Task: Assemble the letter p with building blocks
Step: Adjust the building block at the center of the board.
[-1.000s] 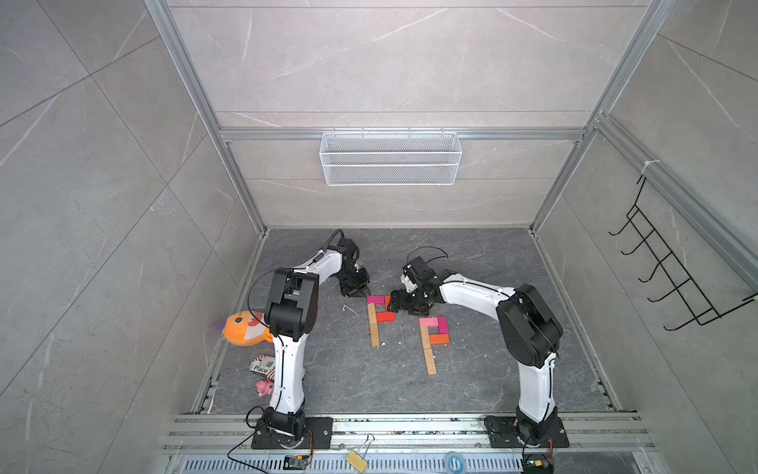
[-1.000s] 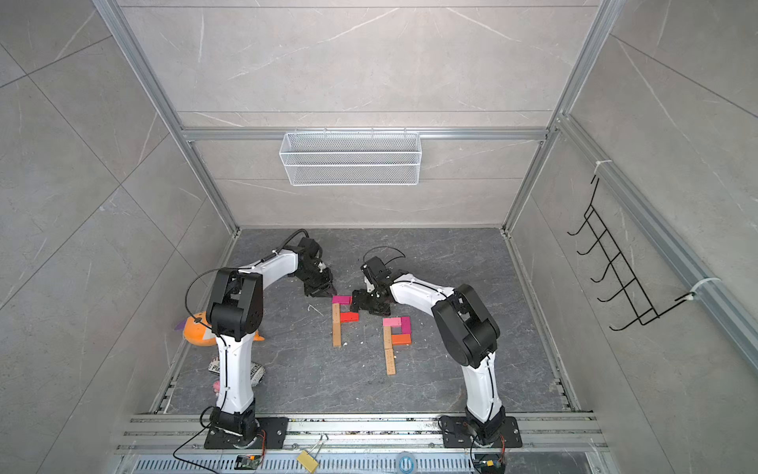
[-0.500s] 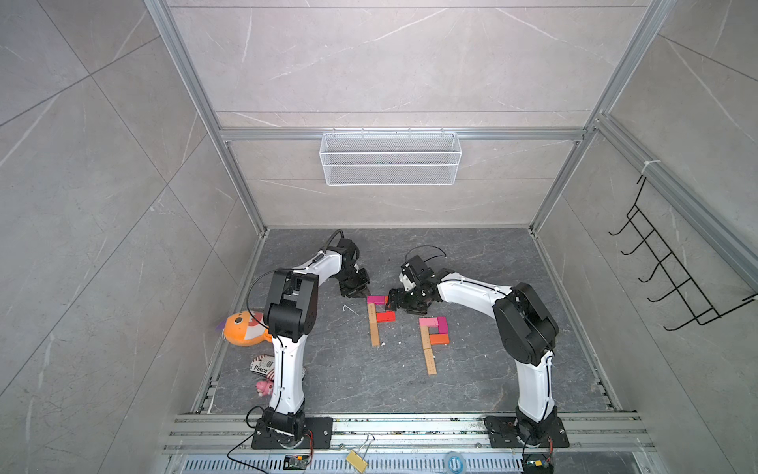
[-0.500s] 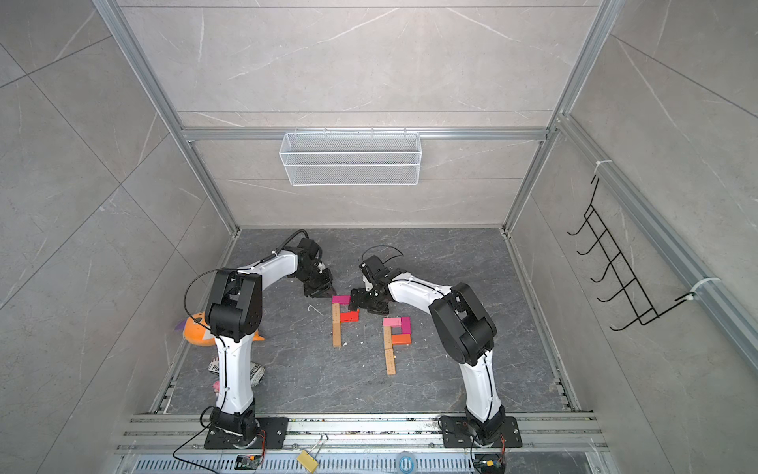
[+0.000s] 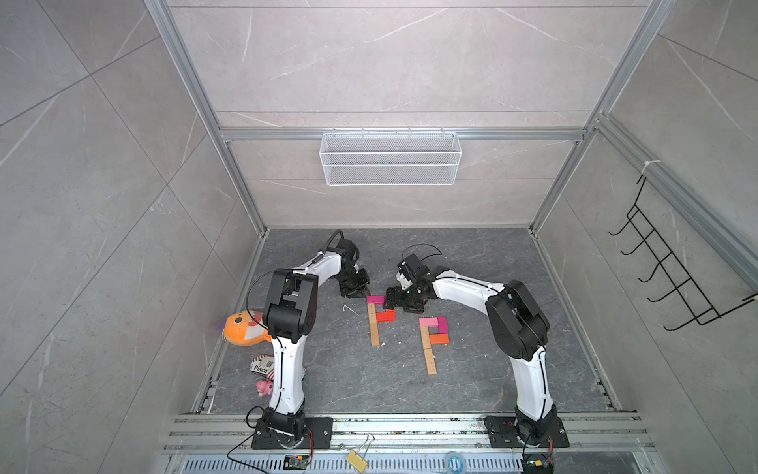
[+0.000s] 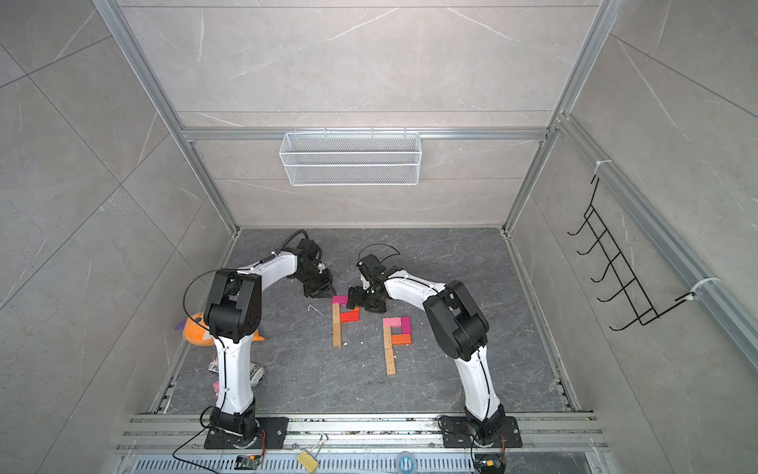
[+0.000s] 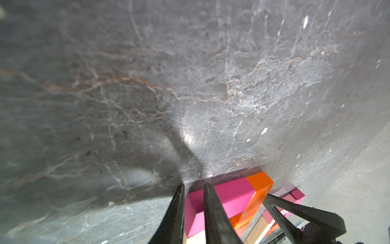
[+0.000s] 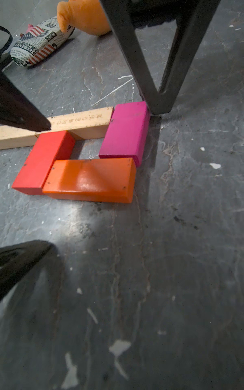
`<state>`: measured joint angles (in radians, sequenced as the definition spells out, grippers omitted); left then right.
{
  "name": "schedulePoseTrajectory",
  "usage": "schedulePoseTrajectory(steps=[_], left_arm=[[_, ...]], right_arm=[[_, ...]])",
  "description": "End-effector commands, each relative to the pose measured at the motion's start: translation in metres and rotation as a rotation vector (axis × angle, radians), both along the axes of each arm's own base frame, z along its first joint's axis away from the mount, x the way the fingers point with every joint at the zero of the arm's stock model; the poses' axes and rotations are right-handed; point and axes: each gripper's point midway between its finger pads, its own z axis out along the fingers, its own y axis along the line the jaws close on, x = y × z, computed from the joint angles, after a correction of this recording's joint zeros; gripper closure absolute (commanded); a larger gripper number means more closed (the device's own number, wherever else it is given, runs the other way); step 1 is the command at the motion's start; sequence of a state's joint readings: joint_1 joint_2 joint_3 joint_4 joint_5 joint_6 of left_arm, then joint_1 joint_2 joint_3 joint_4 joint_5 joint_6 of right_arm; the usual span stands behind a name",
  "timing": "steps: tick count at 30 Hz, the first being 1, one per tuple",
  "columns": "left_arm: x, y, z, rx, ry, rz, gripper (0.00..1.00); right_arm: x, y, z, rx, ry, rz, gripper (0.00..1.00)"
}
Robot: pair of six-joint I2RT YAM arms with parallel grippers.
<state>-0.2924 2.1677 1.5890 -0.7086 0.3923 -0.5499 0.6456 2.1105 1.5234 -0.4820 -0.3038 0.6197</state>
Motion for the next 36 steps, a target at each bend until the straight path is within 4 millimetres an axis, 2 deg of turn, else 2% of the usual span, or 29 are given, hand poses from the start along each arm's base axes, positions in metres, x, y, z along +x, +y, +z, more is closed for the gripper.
schedulePoseTrajectory(steps=[1, 36], left_arm=[[-0.019, 0.01, -0.01, 0.063, 0.061, 0.008, 0.78], [-0.02, 0.009, -0.013, 0.065, 0.071, 0.012, 0.77]], right_arm=[[0.002, 0.0, -0.004, -0.009, 0.021, 0.008, 0.16], [0.015, 0.016, -0.027, -0.009, 0.059, 0.037, 0.16]])
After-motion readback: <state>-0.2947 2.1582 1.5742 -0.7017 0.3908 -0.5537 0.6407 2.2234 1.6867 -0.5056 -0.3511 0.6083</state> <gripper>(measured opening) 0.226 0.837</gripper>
